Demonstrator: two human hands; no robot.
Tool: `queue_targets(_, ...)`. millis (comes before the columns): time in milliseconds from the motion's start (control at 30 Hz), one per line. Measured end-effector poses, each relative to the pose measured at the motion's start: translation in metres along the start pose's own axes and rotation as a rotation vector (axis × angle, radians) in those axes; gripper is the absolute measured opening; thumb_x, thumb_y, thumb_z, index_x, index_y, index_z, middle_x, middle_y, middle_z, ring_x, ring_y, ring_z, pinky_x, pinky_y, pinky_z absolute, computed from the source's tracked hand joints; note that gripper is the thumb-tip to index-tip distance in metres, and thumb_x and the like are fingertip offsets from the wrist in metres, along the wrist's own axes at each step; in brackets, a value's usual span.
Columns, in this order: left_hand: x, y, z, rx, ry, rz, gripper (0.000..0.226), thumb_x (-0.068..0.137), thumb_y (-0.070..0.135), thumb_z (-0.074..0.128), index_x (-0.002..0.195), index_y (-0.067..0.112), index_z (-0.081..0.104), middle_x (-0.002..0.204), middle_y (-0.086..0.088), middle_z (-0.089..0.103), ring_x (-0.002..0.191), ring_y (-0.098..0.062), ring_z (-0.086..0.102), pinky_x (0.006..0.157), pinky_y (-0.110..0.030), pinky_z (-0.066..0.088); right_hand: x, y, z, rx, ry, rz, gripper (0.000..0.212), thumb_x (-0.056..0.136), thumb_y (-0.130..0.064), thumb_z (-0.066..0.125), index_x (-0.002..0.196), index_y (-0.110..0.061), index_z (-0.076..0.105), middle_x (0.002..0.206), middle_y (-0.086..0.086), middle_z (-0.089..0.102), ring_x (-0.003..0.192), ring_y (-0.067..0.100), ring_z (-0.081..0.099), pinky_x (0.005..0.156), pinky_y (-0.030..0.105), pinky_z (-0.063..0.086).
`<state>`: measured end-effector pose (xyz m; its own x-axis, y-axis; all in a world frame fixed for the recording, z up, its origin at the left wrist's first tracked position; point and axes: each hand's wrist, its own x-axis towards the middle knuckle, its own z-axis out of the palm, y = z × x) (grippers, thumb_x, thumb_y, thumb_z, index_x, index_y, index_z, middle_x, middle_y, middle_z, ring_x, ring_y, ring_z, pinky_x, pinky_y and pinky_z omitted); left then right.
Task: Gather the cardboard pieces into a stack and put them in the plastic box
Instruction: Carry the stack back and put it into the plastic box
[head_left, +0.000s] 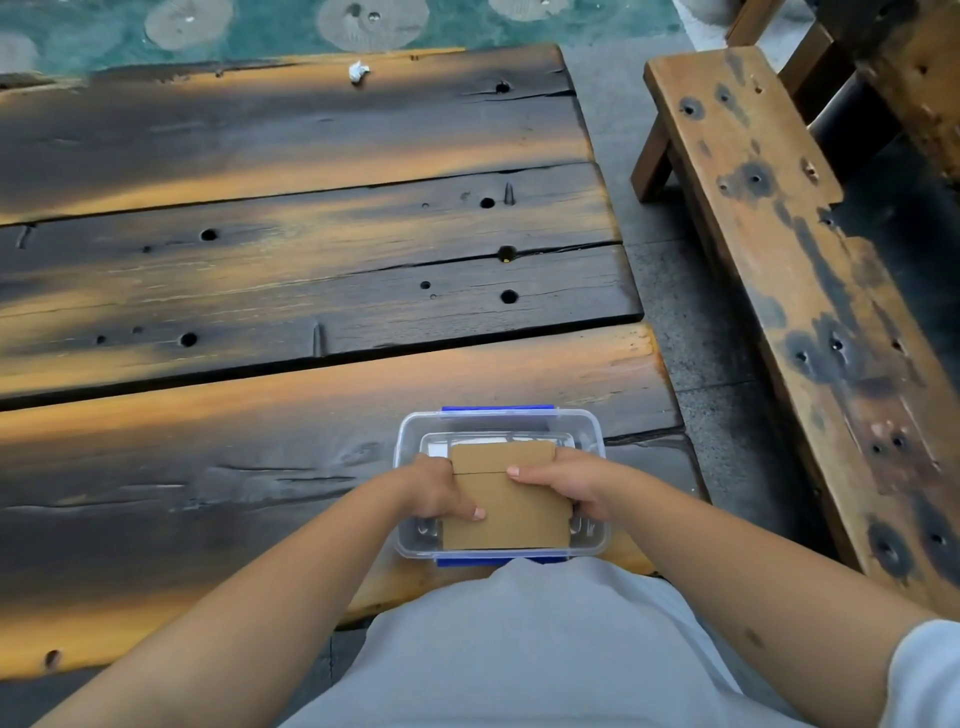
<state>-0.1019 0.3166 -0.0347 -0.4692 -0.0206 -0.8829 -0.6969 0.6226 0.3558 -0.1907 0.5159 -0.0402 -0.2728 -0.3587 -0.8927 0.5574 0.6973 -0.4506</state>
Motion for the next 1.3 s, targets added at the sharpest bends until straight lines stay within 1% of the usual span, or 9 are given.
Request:
queue_targets(100,-0.001,-0.001,0.001,-0.015,-0.038,-0.026,0.069,0.065,0.049,0.081,0.121,0.016,0.057,0.117,-0.003,0.064,0.105,-0.023,0.062,0.097,-0.040,0.050,0.002,0.000,0.000,-0.082,0.073,-0.003,0.077,0.048,-0.060,0.084,0.112,-0.023,0.063,0.111,0.000,0.068,0.098,0.022,0.067,0.088,0.040,0.055)
queue_targets(300,-0.008,-0.001,-0.002,-0.232,-0.124,-0.019,0.058,0.067,0.040,0.082,0.115,0.016,0.059,0.110,-0.004,0.070,0.104,-0.028,0.066,0.097,-0.045,0.051,-0.004,-0.001,0.001,-0.030,0.061,0.027,0.072,0.051,-0.067,0.079,0.105,-0.023,0.062,0.106,0.001,0.070,0.095,0.022,0.067,0.089,0.043,0.054)
queue_targets(400,-0.013,-0.001,0.002,-0.530,-0.042,-0.013,0.051,0.075,0.041,0.078,0.111,0.016,0.052,0.115,-0.011,0.065,0.105,-0.033,0.064,0.096,-0.051,0.048,-0.010,-0.002,0.001,0.242,0.093,0.087,0.062,0.063,-0.072,0.071,0.103,-0.024,0.063,0.100,0.004,0.070,0.092,0.023,0.066,0.079,0.040,0.052)
queue_targets(500,-0.023,0.001,0.012,-0.889,0.069,-0.034,0.046,0.083,0.045,0.069,0.111,0.015,0.046,0.119,-0.010,0.058,0.097,-0.024,0.061,0.079,-0.044,0.055,-0.017,0.003,-0.002,0.433,0.101,0.113,0.052,0.068,-0.078,0.061,0.088,-0.030,0.059,0.088,0.004,0.069,0.084,0.021,0.066,0.059,0.034,0.050)
queue_targets(633,-0.034,0.001,0.031,-1.177,0.031,-0.093,0.030,0.088,0.047,0.061,0.102,0.021,0.059,0.104,-0.006,0.065,0.099,-0.024,0.064,0.093,-0.046,0.051,-0.016,0.017,0.004,0.521,0.081,0.127,0.059,0.073,-0.078,0.055,0.098,-0.026,0.067,0.087,0.007,0.076,0.080,0.023,0.074,0.059,0.034,0.055)
queue_targets(867,-0.036,-0.002,0.042,-1.167,0.036,-0.075,0.033,0.087,0.046,0.062,0.109,0.023,0.059,0.111,-0.004,0.066,0.105,-0.022,0.062,0.092,-0.041,0.050,-0.017,0.021,0.018,0.484,0.120,0.096,0.065,0.069,-0.076,0.062,0.111,-0.026,0.067,0.102,0.004,0.074,0.092,0.023,0.071,0.082,0.042,0.056)
queue_targets(1033,-0.036,-0.005,0.041,-1.182,0.032,-0.072,0.028,0.087,0.042,0.064,0.106,0.021,0.061,0.108,-0.003,0.067,0.100,-0.020,0.064,0.072,-0.034,0.053,-0.025,0.019,0.018,0.474,0.145,0.092,0.058,0.068,-0.074,0.064,0.104,-0.028,0.065,0.103,0.002,0.072,0.093,0.021,0.069,0.071,0.036,0.055)
queue_targets(1200,-0.034,0.001,0.041,-1.014,0.047,-0.049,0.041,0.087,0.045,0.062,0.118,0.020,0.053,0.121,-0.003,0.062,0.106,-0.022,0.061,0.090,-0.042,0.052,-0.032,0.013,0.018,0.435,0.163,0.106,0.052,0.072,-0.070,0.066,0.098,-0.025,0.064,0.094,0.004,0.072,0.085,0.022,0.069,0.060,0.033,0.053)
queue_targets(1300,-0.039,0.004,0.039,-0.779,0.181,0.027,0.043,0.087,0.049,0.060,0.115,0.024,0.038,0.114,0.008,0.057,0.091,-0.007,0.057,0.065,-0.022,0.047,-0.039,0.006,0.021,0.374,0.168,0.119,0.059,0.074,-0.069,0.063,0.108,-0.021,0.062,0.099,0.000,0.069,0.086,0.020,0.067,0.059,0.033,0.051)
